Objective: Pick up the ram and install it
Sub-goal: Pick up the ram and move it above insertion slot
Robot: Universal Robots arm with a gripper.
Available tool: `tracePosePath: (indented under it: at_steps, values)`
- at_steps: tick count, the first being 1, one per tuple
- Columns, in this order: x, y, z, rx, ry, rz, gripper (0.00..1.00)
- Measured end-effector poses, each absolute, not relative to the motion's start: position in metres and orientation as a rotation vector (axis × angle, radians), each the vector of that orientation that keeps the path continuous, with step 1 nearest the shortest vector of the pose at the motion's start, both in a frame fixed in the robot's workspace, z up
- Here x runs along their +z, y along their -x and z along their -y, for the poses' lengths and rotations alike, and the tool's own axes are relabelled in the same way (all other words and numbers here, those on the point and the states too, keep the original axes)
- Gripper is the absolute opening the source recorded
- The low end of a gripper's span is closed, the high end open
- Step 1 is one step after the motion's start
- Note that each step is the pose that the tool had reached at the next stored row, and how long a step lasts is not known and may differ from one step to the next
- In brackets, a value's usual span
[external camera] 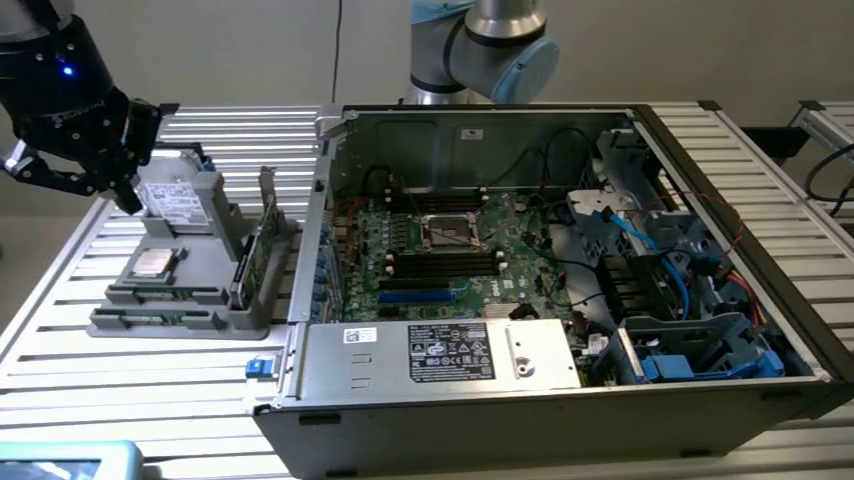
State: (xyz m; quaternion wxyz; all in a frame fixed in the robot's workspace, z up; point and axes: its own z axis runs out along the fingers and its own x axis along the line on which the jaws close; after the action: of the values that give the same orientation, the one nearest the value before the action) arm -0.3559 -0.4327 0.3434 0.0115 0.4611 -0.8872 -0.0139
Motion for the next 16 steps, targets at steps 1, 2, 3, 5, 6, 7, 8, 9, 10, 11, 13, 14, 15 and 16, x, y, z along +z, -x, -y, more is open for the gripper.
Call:
tracePosePath:
  at_steps: [1,2,3,5,6,7,8,9,10,11,13,14,15,16]
  values:
    - [0.3434,0.3559,0.4327,-0.043,-1.461,2.755,0.11]
    - [0.3433,0.3559,0.4327,-0.043,-1.487,2.74,0.11]
    - [0.3433,0.3559,0.4327,-0.042,-1.512,2.727,0.11]
    - [0.3434,0.3559,0.4327,-0.042,-1.56,2.699,0.11]
    - [0.3434,0.3559,0.4327,-0.041,-1.584,2.684,0.11]
    - [0.3433,0.3559,0.4327,-0.041,-1.611,2.668,0.11]
    - [0.3433,0.3559,0.4327,-0.041,-1.634,2.654,0.11]
    - [0.3433,0.3559,0.4327,-0.04,-1.657,2.639,0.11]
    - [0.3433,0.3559,0.4327,-0.04,-1.681,2.624,0.11]
    - [0.3433,0.3559,0.4327,-0.04,-1.705,2.608,0.11]
    - [0.3433,0.3559,0.4327,-0.039,-1.751,2.577,0.11]
    - [0.3433,0.3559,0.4327,-0.038,-1.776,2.56,0.11]
    - [0.3432,0.3559,0.4327,-0.038,-1.798,2.544,0.11]
    - [0.3433,0.3559,0.4327,-0.038,-1.82,2.527,0.11]
